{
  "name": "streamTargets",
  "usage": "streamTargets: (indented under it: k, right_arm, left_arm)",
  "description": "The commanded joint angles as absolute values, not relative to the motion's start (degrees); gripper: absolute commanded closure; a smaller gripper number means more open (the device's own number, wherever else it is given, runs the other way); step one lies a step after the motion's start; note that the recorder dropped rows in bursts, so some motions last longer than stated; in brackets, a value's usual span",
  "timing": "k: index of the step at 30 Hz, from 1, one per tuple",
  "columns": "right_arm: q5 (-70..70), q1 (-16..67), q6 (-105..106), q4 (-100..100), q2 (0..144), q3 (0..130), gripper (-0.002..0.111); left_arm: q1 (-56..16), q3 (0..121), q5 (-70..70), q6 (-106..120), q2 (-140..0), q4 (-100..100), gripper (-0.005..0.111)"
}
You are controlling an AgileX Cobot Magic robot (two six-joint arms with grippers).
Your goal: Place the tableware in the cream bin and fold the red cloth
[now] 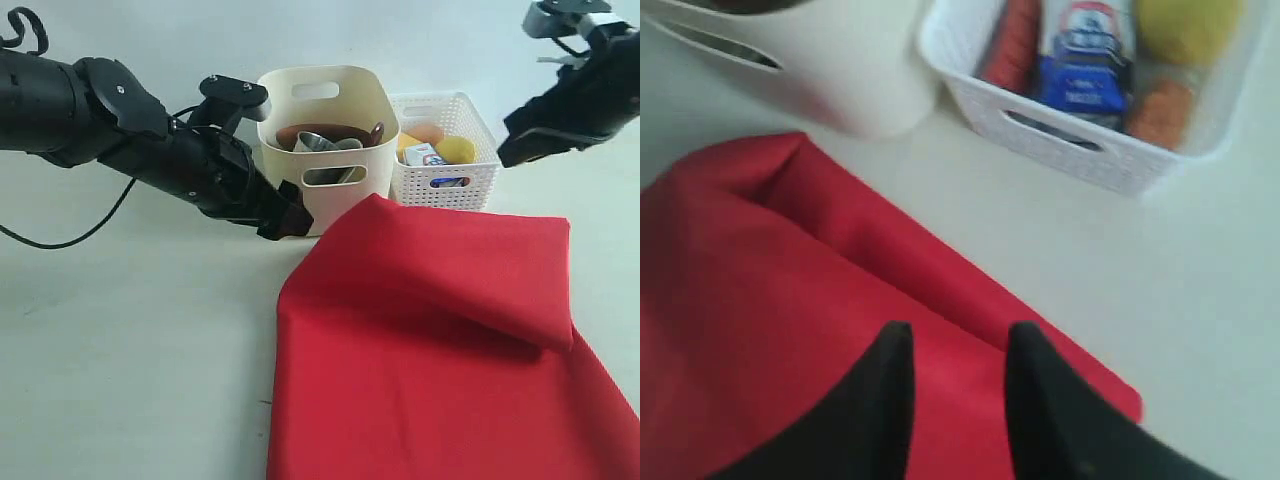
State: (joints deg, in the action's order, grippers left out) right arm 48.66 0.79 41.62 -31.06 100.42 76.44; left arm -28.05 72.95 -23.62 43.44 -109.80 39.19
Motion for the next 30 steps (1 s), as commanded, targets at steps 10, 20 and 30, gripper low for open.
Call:
streamTargets:
  k: [10, 20, 30]
  right_arm:
    - [53.6, 10.7, 37.4, -22.6, 119.5, 89.6, 0.105]
    - [62.7, 10.7, 46.0, -39.1, 127.6, 95.0, 0.105]
    - [64.3, 10.7, 53.2, -58.4, 129.0, 96.5, 0.105]
  left_arm:
    - [-27.9, 73.3, -28.6, 41.7, -109.8, 39.6, 0.04]
    - [-27.9, 73.3, -27.2, 41.5, -109.8, 39.6, 0.04]
    - [-27.9, 73.3, -27.1, 41.5, -109.8, 39.6, 0.04]
